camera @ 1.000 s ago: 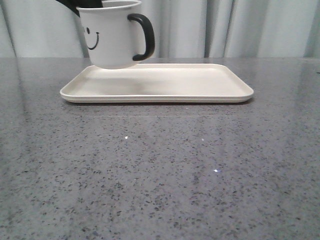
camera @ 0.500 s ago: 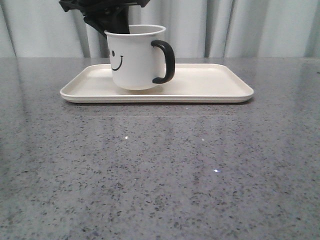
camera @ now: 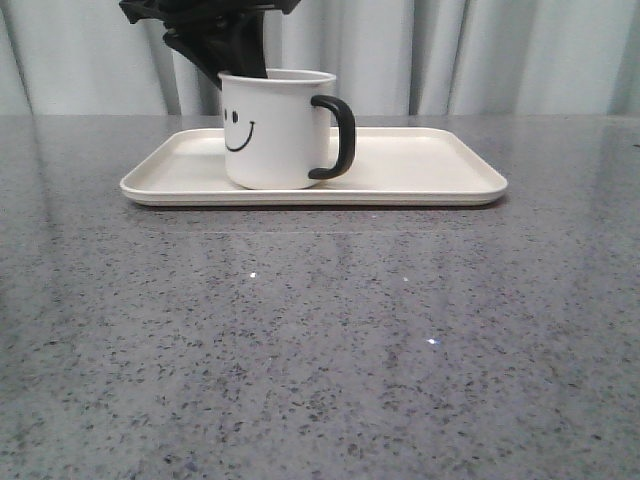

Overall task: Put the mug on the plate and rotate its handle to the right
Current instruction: 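Lower the mug onto the tray, open the left gripper, withdraw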

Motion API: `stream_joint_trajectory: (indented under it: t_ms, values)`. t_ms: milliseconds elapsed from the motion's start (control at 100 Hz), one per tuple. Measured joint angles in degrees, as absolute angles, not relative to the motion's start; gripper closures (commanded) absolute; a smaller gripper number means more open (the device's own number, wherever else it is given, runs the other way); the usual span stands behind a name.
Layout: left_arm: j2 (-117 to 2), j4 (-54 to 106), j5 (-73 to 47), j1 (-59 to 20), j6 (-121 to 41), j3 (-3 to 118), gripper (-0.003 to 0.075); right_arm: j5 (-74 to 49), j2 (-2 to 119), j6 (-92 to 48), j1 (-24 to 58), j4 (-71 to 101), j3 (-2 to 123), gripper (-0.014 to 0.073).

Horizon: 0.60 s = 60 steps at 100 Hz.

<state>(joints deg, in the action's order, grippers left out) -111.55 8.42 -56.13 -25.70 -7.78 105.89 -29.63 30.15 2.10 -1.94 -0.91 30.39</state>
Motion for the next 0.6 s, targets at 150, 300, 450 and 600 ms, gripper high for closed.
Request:
stream_joint_trajectory:
  t_ms: [150, 300, 450, 600]
  values:
    - [-111.5, 8.4, -56.1, -25.7, -7.8, 105.9, 0.0340, -29.6, 30.1, 2.1, -1.9, -0.9, 30.4, 0.0662]
    - [-111.5, 8.4, -56.8, -25.7, -7.8, 106.6, 0.0344, -29.6, 30.1, 2.1, -1.9, -0.9, 30.4, 0.0662]
    - [-109.9, 8.4, -57.7, -25.7, -7.8, 106.8, 0.0356, -29.4, 30.1, 2.1, -1.9, -0.9, 30.4, 0.0662]
    - [-104.3, 8.4, -57.4, -25.7, -7.8, 106.7, 0.0398, -30.1, 30.1, 2.1, -1.9, -0.9, 30.4, 0.0662]
